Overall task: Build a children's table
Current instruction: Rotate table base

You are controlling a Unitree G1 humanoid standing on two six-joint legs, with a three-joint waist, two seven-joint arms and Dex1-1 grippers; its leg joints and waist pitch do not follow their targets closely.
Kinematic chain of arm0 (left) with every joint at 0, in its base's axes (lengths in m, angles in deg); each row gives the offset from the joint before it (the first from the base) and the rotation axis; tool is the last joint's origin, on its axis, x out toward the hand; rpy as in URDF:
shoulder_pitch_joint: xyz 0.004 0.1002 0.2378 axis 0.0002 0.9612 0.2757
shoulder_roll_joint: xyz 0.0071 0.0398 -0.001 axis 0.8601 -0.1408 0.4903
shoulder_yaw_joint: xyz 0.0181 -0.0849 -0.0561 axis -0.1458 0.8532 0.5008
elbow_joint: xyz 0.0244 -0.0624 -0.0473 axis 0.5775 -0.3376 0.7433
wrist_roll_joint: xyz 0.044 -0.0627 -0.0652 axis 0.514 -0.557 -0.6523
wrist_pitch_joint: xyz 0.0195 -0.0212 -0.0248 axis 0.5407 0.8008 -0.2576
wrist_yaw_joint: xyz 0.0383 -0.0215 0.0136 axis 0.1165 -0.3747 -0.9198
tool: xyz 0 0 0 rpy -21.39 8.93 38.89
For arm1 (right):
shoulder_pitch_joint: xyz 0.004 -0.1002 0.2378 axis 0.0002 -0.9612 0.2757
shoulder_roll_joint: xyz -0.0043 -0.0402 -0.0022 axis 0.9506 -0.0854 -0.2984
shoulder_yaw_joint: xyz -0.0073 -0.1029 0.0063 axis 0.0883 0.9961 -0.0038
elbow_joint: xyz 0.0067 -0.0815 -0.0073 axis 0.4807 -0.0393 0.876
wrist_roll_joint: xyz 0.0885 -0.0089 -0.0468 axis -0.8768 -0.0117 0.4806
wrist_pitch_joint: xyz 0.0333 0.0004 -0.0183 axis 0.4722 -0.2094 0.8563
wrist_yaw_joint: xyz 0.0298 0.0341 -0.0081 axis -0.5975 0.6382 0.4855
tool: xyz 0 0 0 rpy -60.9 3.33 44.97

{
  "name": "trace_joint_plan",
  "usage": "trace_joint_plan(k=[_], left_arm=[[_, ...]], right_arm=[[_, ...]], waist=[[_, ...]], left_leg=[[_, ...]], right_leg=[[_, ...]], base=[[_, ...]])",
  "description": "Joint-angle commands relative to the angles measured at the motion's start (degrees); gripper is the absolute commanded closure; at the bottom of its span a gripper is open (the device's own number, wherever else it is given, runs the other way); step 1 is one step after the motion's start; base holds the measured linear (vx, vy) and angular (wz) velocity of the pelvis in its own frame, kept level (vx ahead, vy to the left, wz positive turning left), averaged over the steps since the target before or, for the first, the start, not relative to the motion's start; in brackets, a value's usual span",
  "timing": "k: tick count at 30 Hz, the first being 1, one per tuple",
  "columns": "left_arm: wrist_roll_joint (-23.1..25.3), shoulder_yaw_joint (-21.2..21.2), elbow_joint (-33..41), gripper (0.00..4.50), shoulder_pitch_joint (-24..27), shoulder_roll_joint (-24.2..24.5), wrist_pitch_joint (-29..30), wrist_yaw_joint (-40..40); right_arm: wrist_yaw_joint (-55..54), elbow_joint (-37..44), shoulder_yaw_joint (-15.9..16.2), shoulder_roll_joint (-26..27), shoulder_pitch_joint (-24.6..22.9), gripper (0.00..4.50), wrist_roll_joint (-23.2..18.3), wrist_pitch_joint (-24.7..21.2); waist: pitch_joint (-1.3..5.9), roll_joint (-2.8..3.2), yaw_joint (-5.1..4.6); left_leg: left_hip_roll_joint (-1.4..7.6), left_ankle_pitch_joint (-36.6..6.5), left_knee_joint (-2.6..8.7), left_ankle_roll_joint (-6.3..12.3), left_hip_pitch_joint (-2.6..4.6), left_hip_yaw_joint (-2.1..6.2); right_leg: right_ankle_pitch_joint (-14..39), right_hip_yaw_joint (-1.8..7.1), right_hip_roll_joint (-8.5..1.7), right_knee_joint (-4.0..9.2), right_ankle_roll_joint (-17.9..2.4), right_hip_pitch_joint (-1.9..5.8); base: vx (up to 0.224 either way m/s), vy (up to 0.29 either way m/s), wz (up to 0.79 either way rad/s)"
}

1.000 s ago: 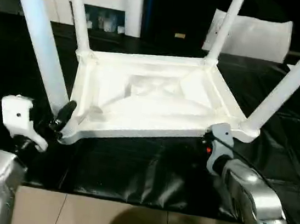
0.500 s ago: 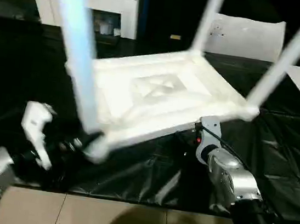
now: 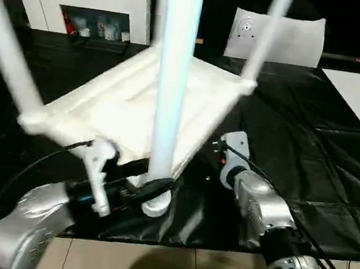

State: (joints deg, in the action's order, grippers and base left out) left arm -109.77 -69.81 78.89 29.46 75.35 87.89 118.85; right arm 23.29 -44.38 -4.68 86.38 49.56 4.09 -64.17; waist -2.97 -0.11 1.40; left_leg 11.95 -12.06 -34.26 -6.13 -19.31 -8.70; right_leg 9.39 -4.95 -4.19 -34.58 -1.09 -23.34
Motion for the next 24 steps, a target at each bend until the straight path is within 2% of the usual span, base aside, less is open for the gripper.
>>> trace_joint_plan(k=[1, 4, 7, 8, 9, 12, 14, 18, 21, 22, 23, 24], left_arm=[[0.4, -5.0, -0.3, 1.48, -1.1, -1.4, -0.1, 0.8], [1.6, -6.8, -2.3, 1.48, -3.2, -3.4, -1.1, 0.5], [3.2, -7.6, -4.0, 1.48, -4.7, -4.5, -2.9, -0.2], [5.2, -8.0, -6.3, 1.48, -6.5, -5.5, -4.9, -1.3], [7.4, -8.2, -8.5, 1.48, -7.9, -6.2, -7.0, -2.8], [11.7, -7.4, -12.9, 1.48, -10.4, -6.5, -11.0, -6.2], [12.1, -7.0, -13.4, 1.48, -10.5, -6.4, -11.6, -6.6], [12.6, -6.1, -12.3, 1.48, -9.2, -5.5, -12.9, -7.1], [12.5, -5.9, -12.1, 1.48, -8.7, -5.4, -13.0, -7.1], [12.6, -5.8, -11.6, 1.48, -7.9, -4.9, -12.9, -7.0], [12.2, -5.7, -10.9, 1.48, -6.9, -4.1, -12.5, -6.4], [11.7, -5.4, -10.3, 1.48, -5.8, -2.6, -12.1, -5.2]], right_arm=[[3.0, 0.1, 2.7, 2.8, 2.2, 0.0, -0.3, 1.8], [3.1, -1.1, 2.5, 3.3, 3.0, 0.0, 0.1, 2.4], [3.2, -2.1, 2.2, 3.5, 3.4, 0.0, 0.5, 2.8], [3.3, -2.8, 1.9, 3.6, 3.8, 0.0, 0.8, 3.4], [3.2, -3.4, 1.8, 3.5, 4.1, 0.0, 1.1, 3.8], [2.0, -3.4, 0.6, 2.6, 3.7, 0.0, 1.2, 4.5], [1.7, -3.2, 0.0, 2.1, 3.2, 0.0, 1.1, 4.6], [1.2, -0.1, -3.3, -0.8, -0.2, 0.0, 0.2, 5.3], [1.4, 0.6, -3.8, -1.4, -1.0, 0.0, 0.0, 5.4], [2.0, 2.4, -4.7, -2.5, -2.3, 0.0, -0.5, 5.2], [3.3, 4.8, -5.6, -3.9, -4.0, 0.0, -1.3, 4.7], [5.8, 8.2, -6.2, -5.7, -6.0, 0.0, -2.4, 4.2]], waist=[[3.2, 0.39, 0.44], [3.36, 0.33, 0.42], [3.31, 0.33, 0.54], [3.28, 0.15, 0.53], [3.25, 0.14, 0.66], [3.31, 0.01, 0.76], [3.36, -0.12, 0.84], [3.34, -0.21, 1.24], [3.25, -0.3, 1.39], [3.13, -0.46, 1.42], [3.09, -0.33, 1.39], [3.13, -0.55, 1.36]], left_leg=[[0.39, -12.3, 4.44, 0.12, -0.98, -0.52], [0.47, -10.8, 4.29, 0.47, -0.93, -0.65], [0.46, -11.1, 4.25, 0.62, -0.89, -0.71], [0.51, -11.0, 4.36, 0.67, -1.09, -0.63], [0.43, -11.4, 4.26, 0.76, -0.73, -0.76], [0.46, -11.3, 4.35, 0.47, -1.09, -0.56], [0.48, -10.6, 4.28, 0.58, -1.06, -0.57], [0.56, -9.8, 4.19, 0.95, -0.88, -0.78], [0.53, -10.5, 4.25, 0.95, -0.91, -0.81], [0.42, -11.4, 4.28, 0.98, -1.07, -0.82], [0.4, -11.8, 4.29, 0.96, -1.0, -0.8], [0.4, -12.0, 4.24, 1.2, -1.03, -0.81]], right_leg=[[17.1, 2.76, -2.89, 3.95, -9.3, 3.25], [15.2, 2.85, -2.96, 3.79, -9.9, 3.25], [16.1, 2.8, -2.97, 3.94, -9.8, 3.22], [16.4, 2.77, -3.04, 4.01, -9.6, 3.38], [17.2, 2.78, -2.89, 4.17, -9.1, 3.05], [18.3, 2.75, -3.15, 4.15, -8.1, 3.46], [17.5, 2.8, -3.19, 4.07, -8.2, 3.46], [16.0, 2.87, -3.04, 3.86, -8.7, 3.21], [17.5, 2.78, -2.99, 3.99, -8.3, 3.16], [19.4, 2.78, -3.02, 4.24, -7.4, 3.24], [20.3, 2.78, -3.01, 4.31, -7.1, 3.12], [21.3, 2.79, -3.01, 4.49, -6.3, 3.13]], base=[[0.0, 0.0, 0.0], [0.0, 0.0, 0.0], [0.0, 0.0, 0.0], [0.0, 0.0, 0.0], [0.0, 0.0, 0.0], [0.0, 0.0, 0.0], [0.0, 0.0, 0.0], [0.0, 0.0, 0.0], [0.0, 0.0, 0.0], [0.0, 0.0, 0.0], [0.0, 0.0, 0.0], [0.0, 0.0, 0.0]])
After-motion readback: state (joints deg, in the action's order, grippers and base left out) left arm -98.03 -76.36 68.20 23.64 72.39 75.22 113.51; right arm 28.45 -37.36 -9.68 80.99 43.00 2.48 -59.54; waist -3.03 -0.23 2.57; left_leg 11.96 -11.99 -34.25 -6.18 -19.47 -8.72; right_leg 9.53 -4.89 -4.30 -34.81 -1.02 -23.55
